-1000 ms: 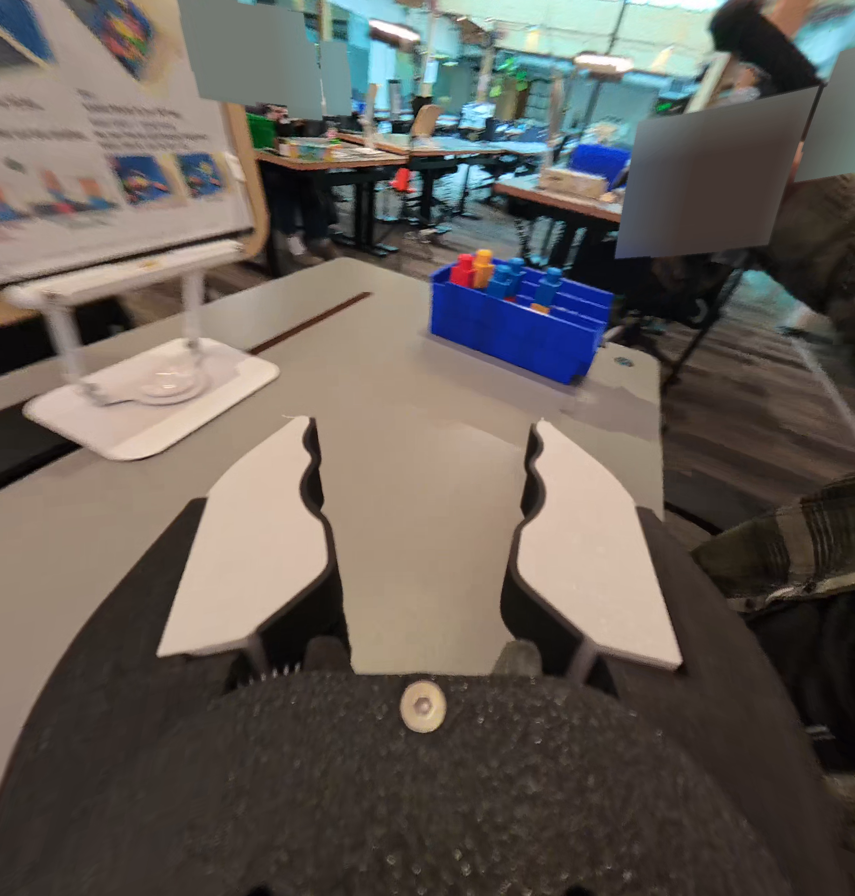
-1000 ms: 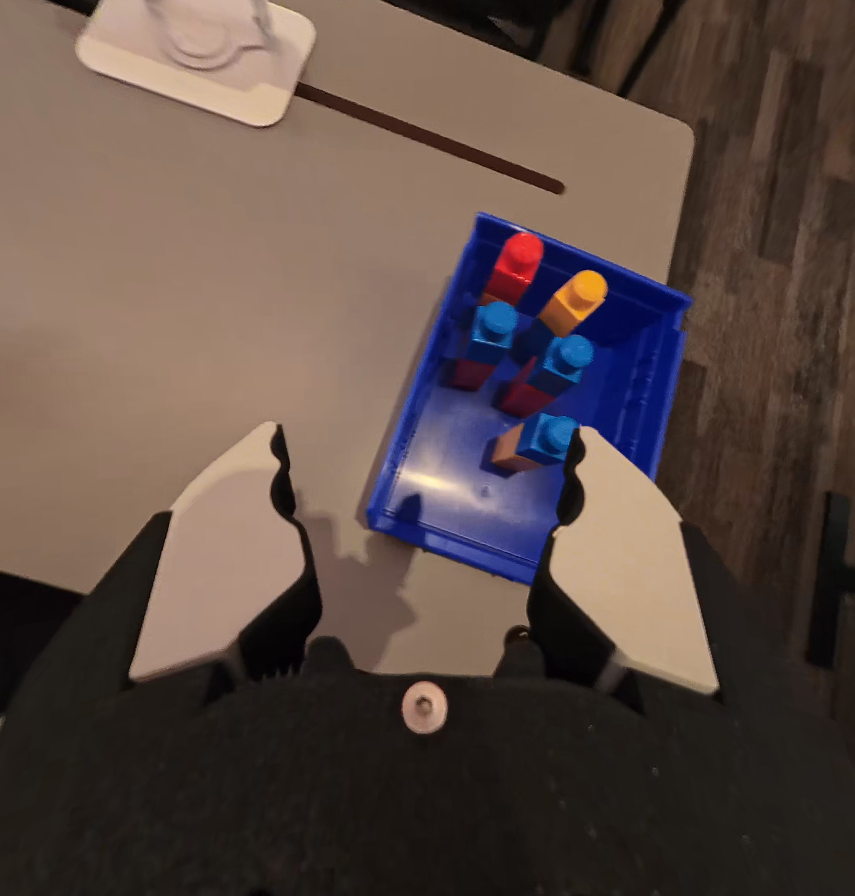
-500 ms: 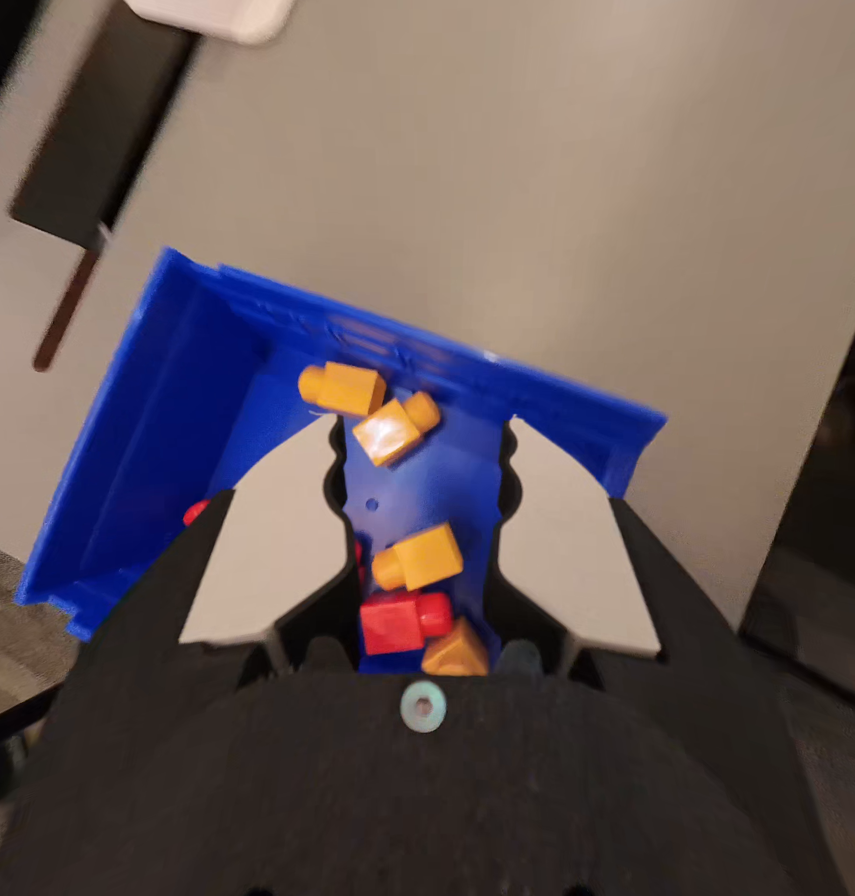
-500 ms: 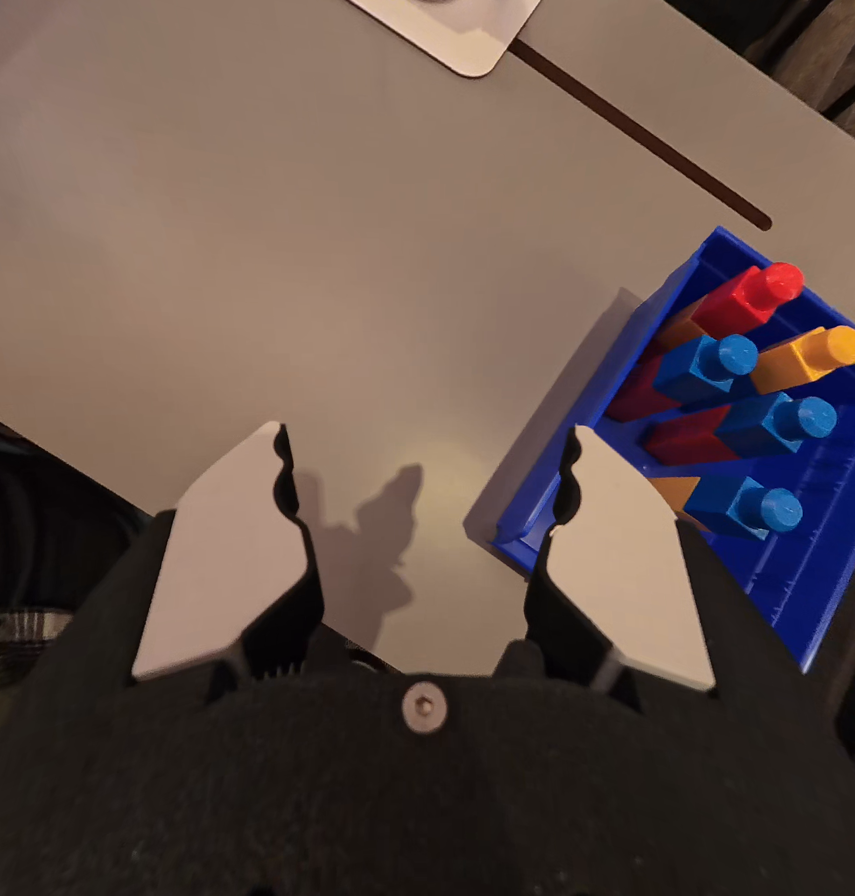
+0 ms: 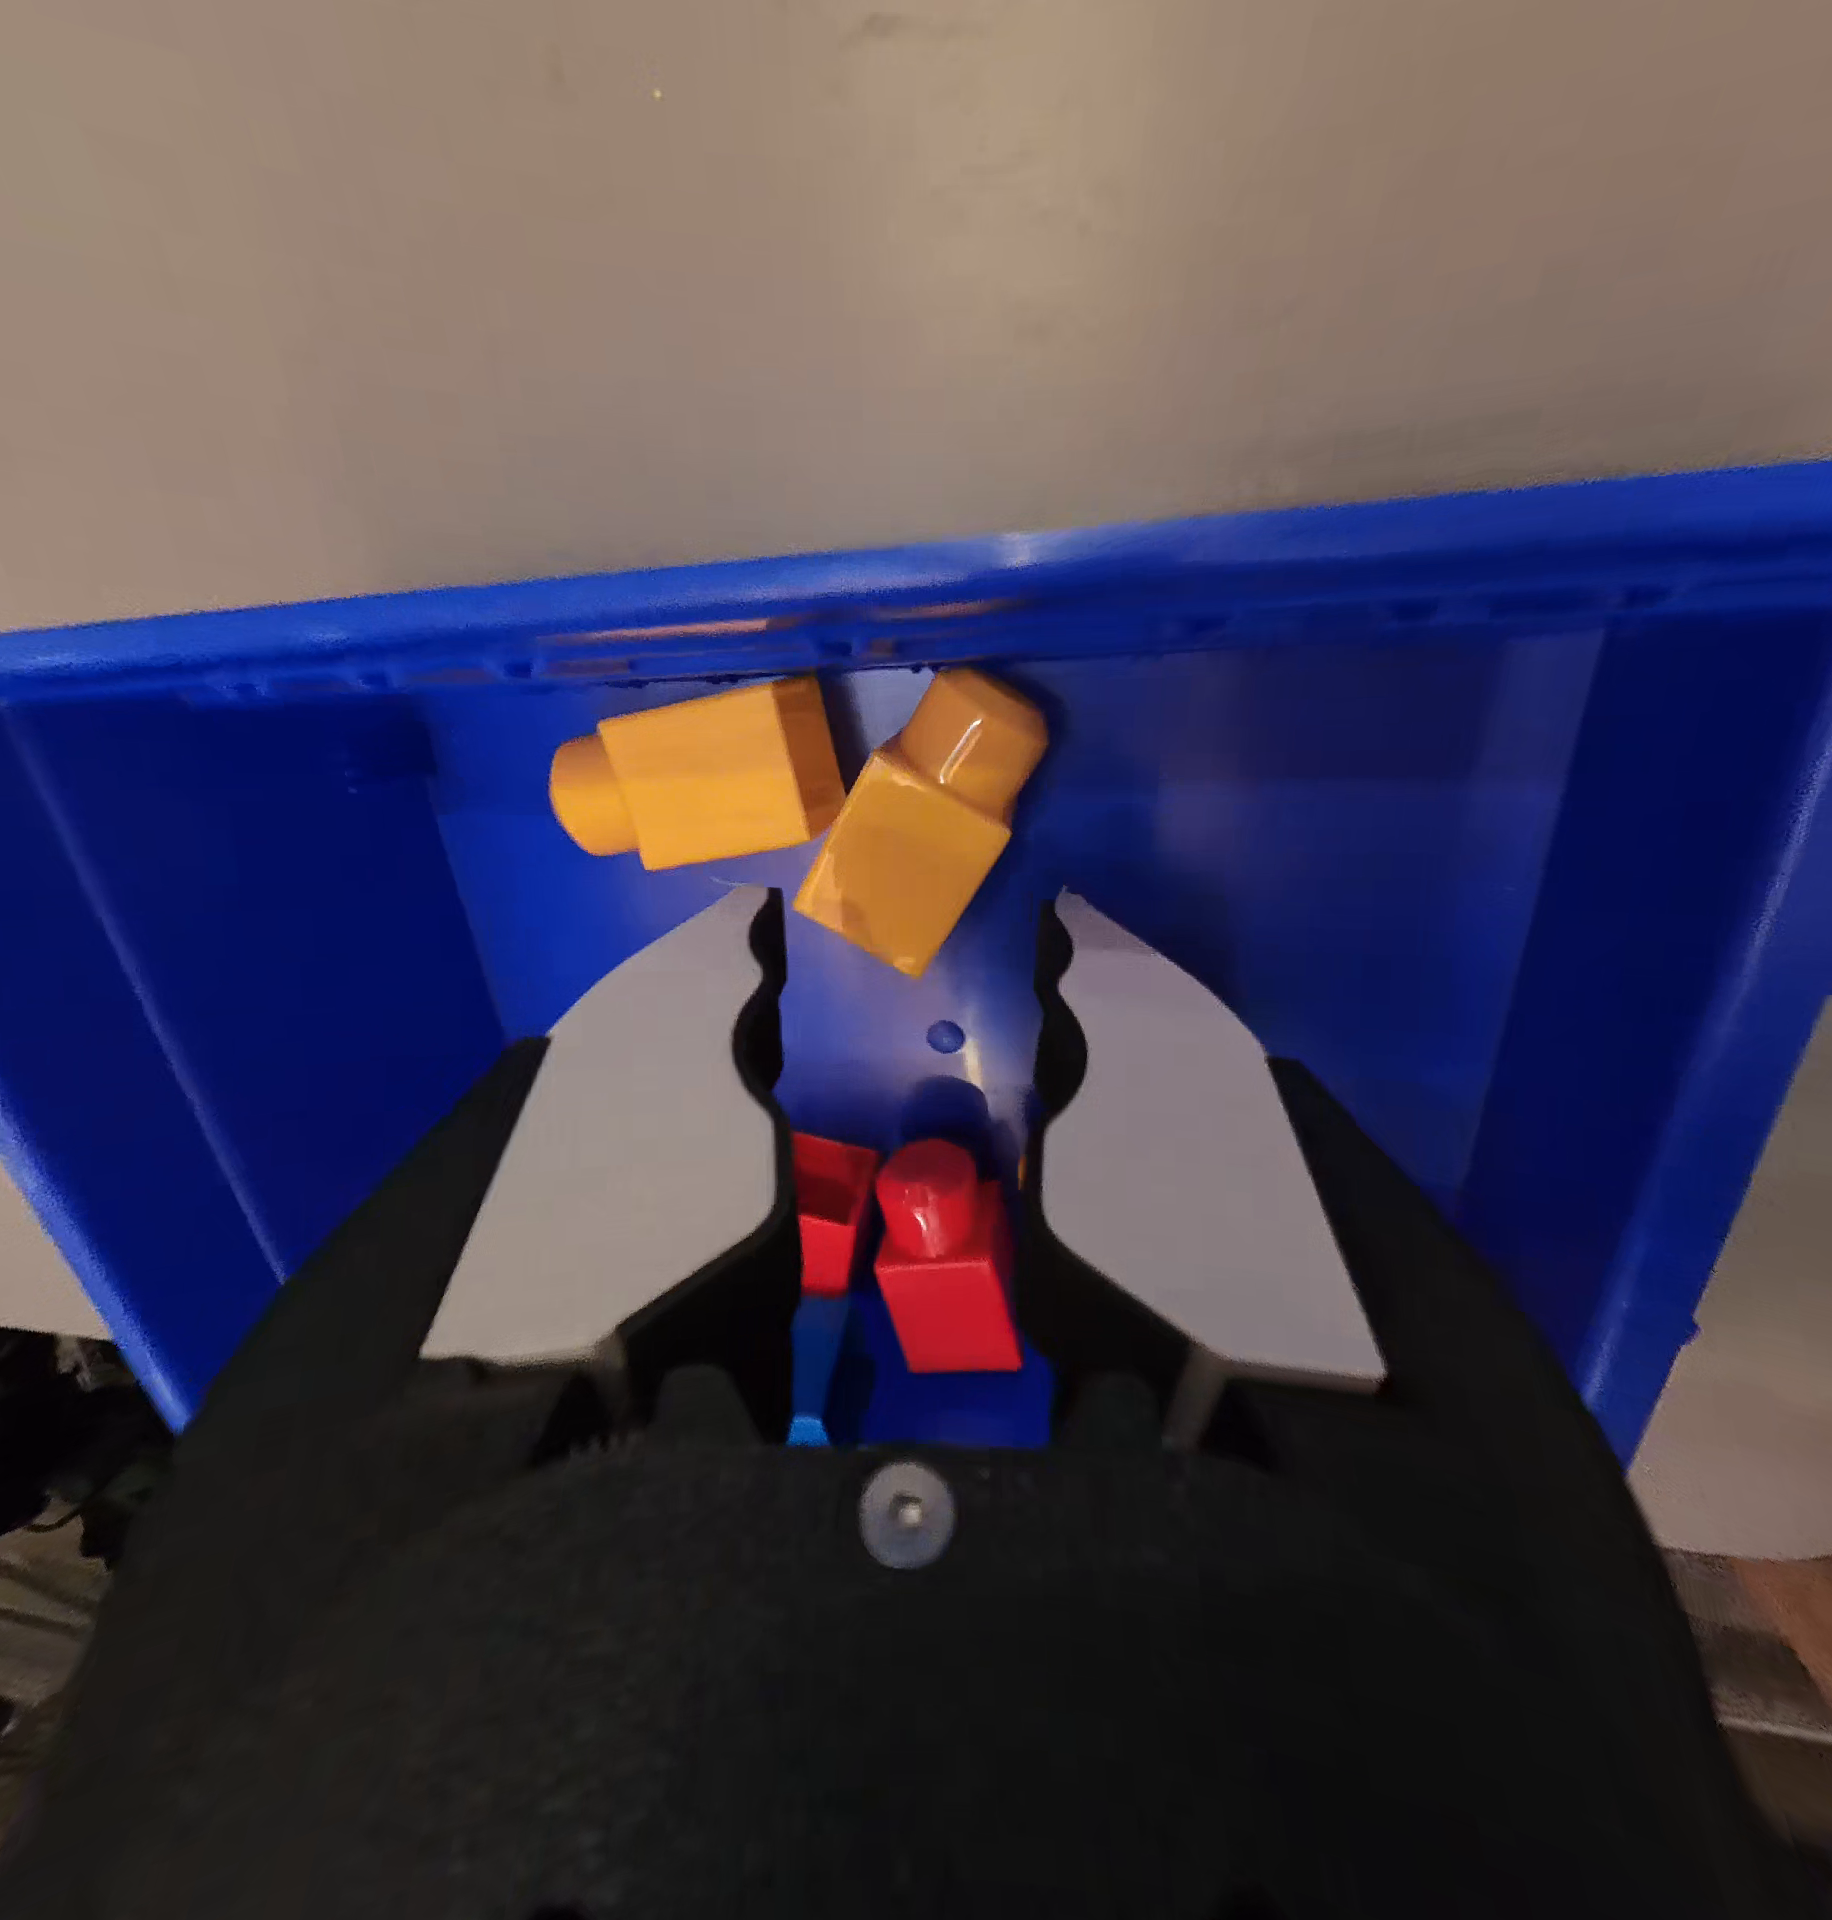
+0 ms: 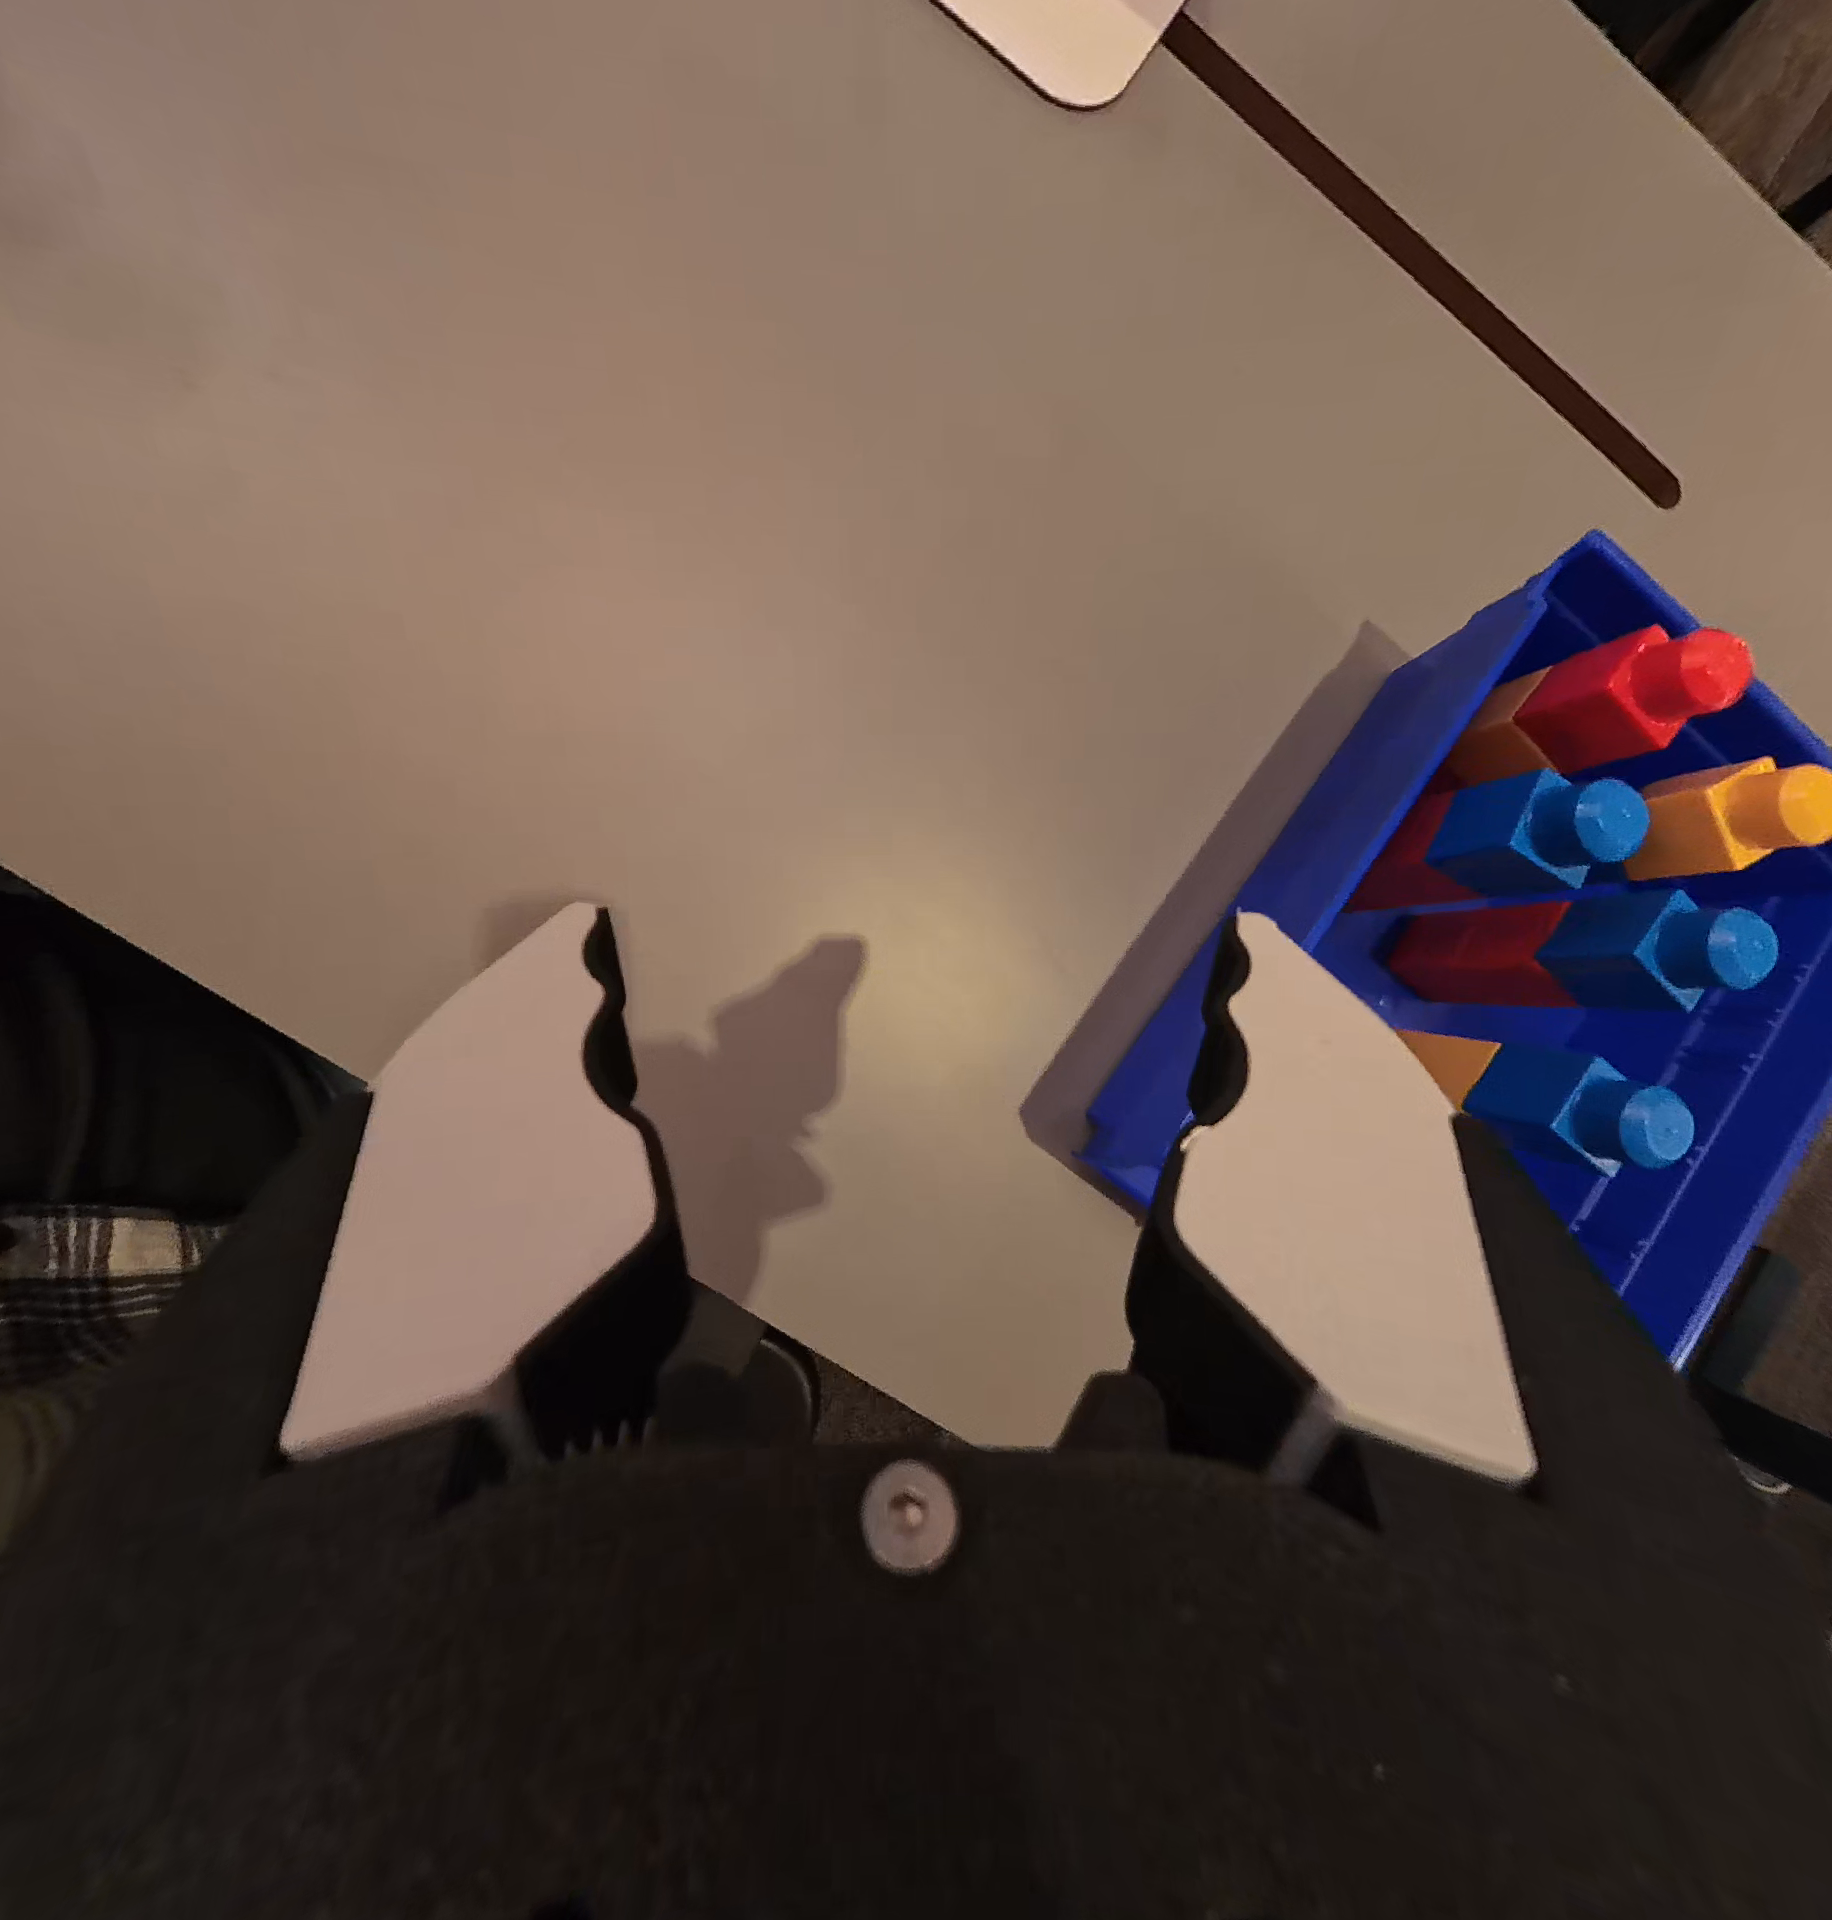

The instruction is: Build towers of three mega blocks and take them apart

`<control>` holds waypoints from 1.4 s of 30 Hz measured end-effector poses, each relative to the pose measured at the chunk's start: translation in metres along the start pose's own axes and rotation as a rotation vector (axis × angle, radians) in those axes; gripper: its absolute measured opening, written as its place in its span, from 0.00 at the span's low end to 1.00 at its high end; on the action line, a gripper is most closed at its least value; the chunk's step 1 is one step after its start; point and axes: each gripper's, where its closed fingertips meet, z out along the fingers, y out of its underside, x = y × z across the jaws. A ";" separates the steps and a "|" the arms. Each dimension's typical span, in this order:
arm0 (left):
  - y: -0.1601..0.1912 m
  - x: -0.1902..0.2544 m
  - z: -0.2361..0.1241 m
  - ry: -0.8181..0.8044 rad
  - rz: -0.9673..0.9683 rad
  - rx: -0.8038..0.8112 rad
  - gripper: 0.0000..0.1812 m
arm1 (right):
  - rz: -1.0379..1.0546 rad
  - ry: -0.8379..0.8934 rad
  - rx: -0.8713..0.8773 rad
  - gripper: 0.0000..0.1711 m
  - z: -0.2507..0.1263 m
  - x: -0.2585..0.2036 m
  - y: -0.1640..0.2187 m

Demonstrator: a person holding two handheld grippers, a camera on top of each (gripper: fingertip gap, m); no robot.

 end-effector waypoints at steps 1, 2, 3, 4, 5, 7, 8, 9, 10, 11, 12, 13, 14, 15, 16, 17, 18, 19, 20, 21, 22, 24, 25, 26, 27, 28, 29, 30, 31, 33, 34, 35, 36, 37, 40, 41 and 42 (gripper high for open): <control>0.000 0.001 0.003 0.008 0.010 -0.010 0.25 | -0.008 0.001 0.000 0.62 0.000 -0.001 -0.002; 0.001 0.001 0.005 0.015 0.018 -0.019 0.24 | -0.014 0.001 -0.002 0.62 0.001 -0.001 -0.003; 0.000 0.002 0.008 0.022 0.023 -0.023 0.24 | -0.019 -0.003 -0.002 0.62 0.002 -0.002 -0.004; 0.000 0.002 0.010 0.023 0.029 -0.027 0.24 | -0.023 -0.008 -0.001 0.62 0.003 -0.003 -0.005; -0.001 0.002 0.012 0.019 0.039 -0.032 0.24 | -0.023 -0.013 -0.005 0.62 0.004 -0.003 -0.004; -0.003 0.004 0.014 0.022 0.050 -0.035 0.23 | -0.025 -0.022 -0.010 0.62 0.007 -0.004 -0.003; -0.004 0.004 0.016 0.024 0.055 -0.036 0.23 | -0.025 -0.023 -0.010 0.62 0.009 -0.004 -0.002; -0.003 0.004 0.017 0.027 0.059 -0.044 0.23 | -0.024 -0.028 -0.010 0.62 0.009 -0.004 -0.001; -0.002 0.004 0.019 0.029 0.061 -0.055 0.23 | -0.023 -0.035 -0.008 0.62 0.010 -0.004 0.000; -0.001 0.003 0.020 0.031 0.062 -0.063 0.23 | -0.022 -0.039 -0.005 0.62 0.011 -0.005 0.001; 0.000 0.003 0.022 0.035 0.060 -0.069 0.24 | -0.023 -0.045 -0.002 0.62 0.011 -0.006 0.001; 0.002 0.004 0.025 0.043 0.056 -0.081 0.24 | -0.024 -0.051 -0.001 0.62 0.012 -0.007 0.003; 0.005 0.005 0.028 0.054 0.055 -0.096 0.24 | -0.024 -0.055 0.000 0.62 0.012 -0.007 0.004; 0.007 0.008 0.032 0.070 0.050 -0.114 0.24 | -0.024 -0.057 0.002 0.62 0.012 -0.008 0.005; 0.010 0.011 0.035 0.085 0.040 -0.137 0.21 | -0.024 -0.056 0.004 0.62 0.012 -0.007 0.006; 0.012 0.012 0.037 0.090 0.026 -0.154 0.20 | -0.023 -0.055 0.008 0.62 0.012 -0.007 0.006; 0.012 0.012 0.037 0.085 0.007 -0.154 0.20 | -0.021 -0.057 0.012 0.61 0.012 -0.006 0.007; 0.011 0.012 0.037 0.080 -0.018 -0.148 0.20 | -0.018 -0.060 0.015 0.61 0.012 -0.006 0.007; 0.011 0.012 0.037 0.076 -0.047 -0.141 0.20 | -0.017 -0.062 0.018 0.61 0.012 -0.005 0.008; 0.011 0.014 0.037 0.077 -0.074 -0.135 0.20 | -0.018 -0.063 0.020 0.61 0.012 -0.005 0.009; 0.011 0.016 0.037 0.076 -0.094 -0.128 0.20 | -0.017 -0.066 0.021 0.61 0.013 -0.005 0.009; 0.010 0.017 0.037 0.062 -0.122 -0.116 0.26 | -0.020 -0.073 0.027 0.61 0.015 -0.005 0.010; 0.010 0.017 0.037 0.058 -0.131 -0.114 0.28 | -0.019 -0.077 0.027 0.61 0.016 -0.005 0.010; 0.009 0.017 0.036 0.054 -0.136 -0.114 0.30 | -0.020 -0.083 0.026 0.61 0.018 -0.005 0.011; 0.008 0.017 0.036 0.051 -0.138 -0.114 0.31 | -0.022 -0.085 0.029 0.61 0.019 -0.006 0.011; 0.007 0.017 0.035 0.050 -0.139 -0.114 0.32 | -0.022 -0.087 0.029 0.61 0.020 -0.006 0.012; 0.006 0.016 0.035 0.051 -0.142 -0.111 0.33 | -0.022 -0.091 0.028 0.62 0.020 -0.007 0.013; 0.005 0.016 0.035 0.056 -0.148 -0.107 0.32 | -0.023 -0.094 0.028 0.62 0.021 -0.007 0.014; 0.004 0.016 0.037 0.064 -0.159 -0.105 0.31 | -0.022 -0.094 0.029 0.62 0.021 -0.007 0.015; 0.007 0.017 0.041 0.087 -0.184 -0.117 0.26 | -0.020 -0.093 0.031 0.61 0.021 -0.007 0.017; 0.010 0.019 0.043 0.108 -0.202 -0.125 0.20 | -0.017 -0.093 0.034 0.61 0.020 -0.007 0.018; 0.010 0.018 0.044 0.114 -0.236 -0.119 0.20 | -0.016 -0.094 0.036 0.61 0.019 -0.007 0.019; 0.011 0.017 0.043 0.110 -0.277 -0.112 0.20 | -0.016 -0.095 0.035 0.61 0.019 -0.007 0.021; 0.013 0.015 0.042 0.108 -0.314 -0.102 0.20 | -0.015 -0.093 0.034 0.61 0.019 -0.007 0.022; 0.014 0.005 0.025 0.038 -0.416 0.013 0.20 | -0.010 -0.093 0.051 0.61 0.017 -0.005 0.025; 0.013 -0.001 0.015 -0.001 -0.452 0.074 0.20 | -0.007 -0.095 0.061 0.60 0.017 -0.004 0.025; 0.009 -0.008 0.001 -0.049 -0.488 0.145 0.20 | -0.004 -0.097 0.068 0.60 0.017 -0.004 0.026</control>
